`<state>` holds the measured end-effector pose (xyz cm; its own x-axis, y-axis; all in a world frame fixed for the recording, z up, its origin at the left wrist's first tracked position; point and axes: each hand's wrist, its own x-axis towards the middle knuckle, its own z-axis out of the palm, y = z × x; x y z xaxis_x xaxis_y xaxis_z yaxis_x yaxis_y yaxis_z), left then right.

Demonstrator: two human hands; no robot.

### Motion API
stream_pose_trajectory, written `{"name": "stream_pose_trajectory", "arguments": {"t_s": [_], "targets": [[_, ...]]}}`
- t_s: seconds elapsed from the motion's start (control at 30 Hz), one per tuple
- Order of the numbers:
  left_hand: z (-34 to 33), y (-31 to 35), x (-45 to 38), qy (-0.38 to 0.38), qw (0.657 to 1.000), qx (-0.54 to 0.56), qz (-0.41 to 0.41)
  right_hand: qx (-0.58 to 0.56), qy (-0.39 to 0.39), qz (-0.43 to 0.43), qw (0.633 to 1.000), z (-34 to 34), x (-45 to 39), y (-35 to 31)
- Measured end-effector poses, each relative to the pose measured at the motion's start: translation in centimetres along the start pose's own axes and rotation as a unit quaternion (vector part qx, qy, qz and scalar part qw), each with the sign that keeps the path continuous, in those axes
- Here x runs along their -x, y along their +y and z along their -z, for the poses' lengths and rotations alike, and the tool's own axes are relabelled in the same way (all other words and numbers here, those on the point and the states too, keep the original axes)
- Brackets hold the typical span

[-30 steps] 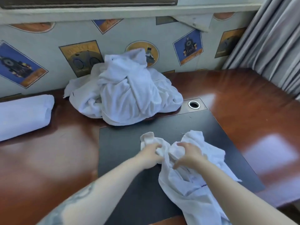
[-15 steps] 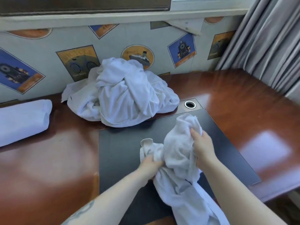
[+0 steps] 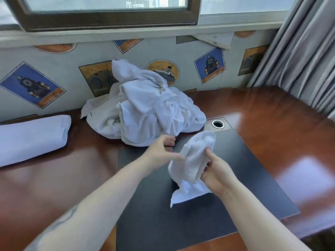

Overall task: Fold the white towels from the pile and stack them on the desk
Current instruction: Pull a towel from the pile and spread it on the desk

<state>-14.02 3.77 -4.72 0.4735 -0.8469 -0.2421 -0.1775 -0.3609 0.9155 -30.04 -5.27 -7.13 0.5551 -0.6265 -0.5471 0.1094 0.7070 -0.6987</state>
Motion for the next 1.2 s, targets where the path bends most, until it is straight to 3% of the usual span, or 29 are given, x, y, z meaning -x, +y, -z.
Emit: {"name": "stream_pose_trajectory", "arguments": {"t_s": [0.07,0.13,0.17,0.23,0.3,0.4,0.5,0.57,0.63,0.7,0.77,0.87,0.97,1.07,1.13,1.2], "targets": [[-2.3,-3.6,2.1,-0.117,0.991,0.036,0.047,0.003,-0.015,-0.016,1.0,-0.9,0.2,0.0],[-4.1,-5.4,2.9,-0.158,0.986,0.053,0.012,0.05,-0.036,-0.014,0.998,-2.0,0.5,0.4],[-4.7,-5.9,2.8,-0.123,0.99,0.072,0.008,0.064,-0.059,-0.019,0.996,-2.7,0.7,0.6],[-4.5,-6.1,2.6,0.008,0.984,0.163,0.076,0.07,-0.119,-0.032,0.99,-3.9,1.0,0.5],[-2.8,-6.9,2.5,0.088,0.981,0.14,0.098,0.073,-0.154,-0.016,0.985,-4.5,1.0,-0.8],[1.7,-7.8,3.1,0.183,0.979,0.034,0.081,0.089,-0.1,0.02,0.991,-3.9,0.4,-4.1],[5.7,-7.5,2.9,0.312,0.947,0.032,0.064,0.175,-0.061,0.057,0.981,-2.3,-0.6,-5.6],[8.2,-6.4,2.4,0.363,0.931,0.012,0.039,0.301,-0.029,0.09,0.949,-1.5,-1.4,-5.6],[10.7,-5.1,2.0,0.399,0.917,-0.007,0.019,0.424,0.025,0.144,0.894,-0.9,-2.5,-6.2],[12.7,-3.4,2.2,0.405,0.914,-0.041,-0.01,0.453,0.064,0.188,0.869,-0.2,-3.9,-7.3],[13.8,-2.0,2.6,0.411,0.905,-0.105,-0.039,0.38,0.104,0.214,0.894,0.2,-4.9,-8.9],[13.8,-1.3,3.6,0.476,0.863,-0.136,-0.097,0.164,0.167,0.25,0.939,1.4,-5.5,-10.0],[11.5,-4.3,5.3,0.521,0.829,-0.155,-0.133,0.043,0.22,0.269,0.937,3.3,-5.8,-8.3],[6.7,-11.2,7.0,0.467,0.869,-0.151,-0.061,-0.012,0.301,0.203,0.932,6.5,-5.7,-4.2],[3.3,-15.6,8.1,0.392,0.912,-0.117,0.025,-0.048,0.297,0.107,0.948,8.9,-6.1,-1.5],[0.3,-18.5,9.1,0.374,0.917,-0.033,0.135,-0.072,0.273,-0.004,0.959,10.4,-6.5,1.1]]}}
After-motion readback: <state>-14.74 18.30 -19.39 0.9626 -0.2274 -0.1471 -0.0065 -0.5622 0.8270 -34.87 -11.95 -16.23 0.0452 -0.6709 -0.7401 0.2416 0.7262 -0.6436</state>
